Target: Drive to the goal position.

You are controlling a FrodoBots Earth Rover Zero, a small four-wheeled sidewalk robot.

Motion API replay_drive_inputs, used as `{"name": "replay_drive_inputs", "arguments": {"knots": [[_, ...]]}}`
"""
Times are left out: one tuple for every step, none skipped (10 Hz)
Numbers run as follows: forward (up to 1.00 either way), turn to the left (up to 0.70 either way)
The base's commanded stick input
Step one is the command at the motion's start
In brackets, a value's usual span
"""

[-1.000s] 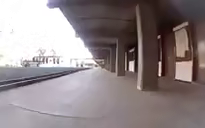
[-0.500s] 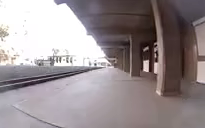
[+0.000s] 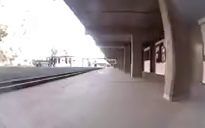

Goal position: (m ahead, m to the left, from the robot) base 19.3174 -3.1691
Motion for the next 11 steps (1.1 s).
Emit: {"name": "replay_drive_inputs", "arguments": {"knots": [[0.7,0.0],[0.7,0.0],[0.7,0.0],[0.7,0.0],[0.7,0.0],[0.7,0.0],[0.7,0.0],[0.7,0.0],[0.7,0.0],[0.7,0.0],[0.7,0.0]]}}
